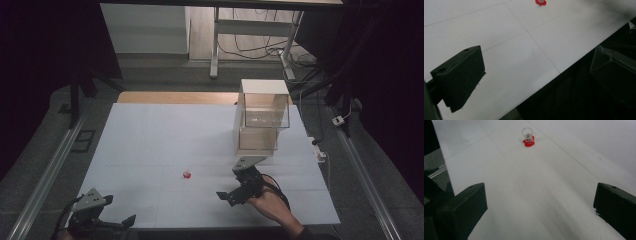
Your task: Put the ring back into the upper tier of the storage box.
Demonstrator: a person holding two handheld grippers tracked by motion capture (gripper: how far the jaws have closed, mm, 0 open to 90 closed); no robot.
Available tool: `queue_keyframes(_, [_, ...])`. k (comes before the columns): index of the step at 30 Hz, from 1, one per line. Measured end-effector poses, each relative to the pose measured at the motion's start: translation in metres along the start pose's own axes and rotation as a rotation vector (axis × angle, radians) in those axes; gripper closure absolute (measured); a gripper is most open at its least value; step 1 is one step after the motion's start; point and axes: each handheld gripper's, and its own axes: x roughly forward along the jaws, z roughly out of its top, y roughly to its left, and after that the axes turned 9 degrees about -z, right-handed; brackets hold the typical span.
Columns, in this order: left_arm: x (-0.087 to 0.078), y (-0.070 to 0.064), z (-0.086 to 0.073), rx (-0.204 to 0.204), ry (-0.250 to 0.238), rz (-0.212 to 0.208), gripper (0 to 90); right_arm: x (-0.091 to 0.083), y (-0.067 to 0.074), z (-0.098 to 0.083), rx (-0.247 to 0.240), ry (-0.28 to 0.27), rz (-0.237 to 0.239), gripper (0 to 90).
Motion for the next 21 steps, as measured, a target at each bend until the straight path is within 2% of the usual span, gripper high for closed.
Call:
queue_keyframes(5, [0.0,0.0,0.0,0.001,0.002,0.002,0.0,0.017,0.005,0.01,-0.012,0.023,0.003,0.0])
queue_keyframes(9, [0.0,0.0,0.0,0.002,0.0,0.001,0.0,0.032,0.012,0.018,-0.053,0.031,-0.003,0.0])
queue_keyframes(10, [0.0,0.0,0.0,0.003,0.0,0.001,0.0,0.039,0.015,0.021,-0.076,0.035,-0.001,0.0])
queue_keyframes(13, [0.0,0.0,0.0,0.003,0.0,0.0,0.0,0.047,0.017,0.025,-0.089,0.041,-0.001,0.0])
queue_keyframes(21, [0.0,0.0,0.0,0.005,0.0,0.0,0.0,0.072,0.023,0.036,-0.087,0.046,0.005,0.0])
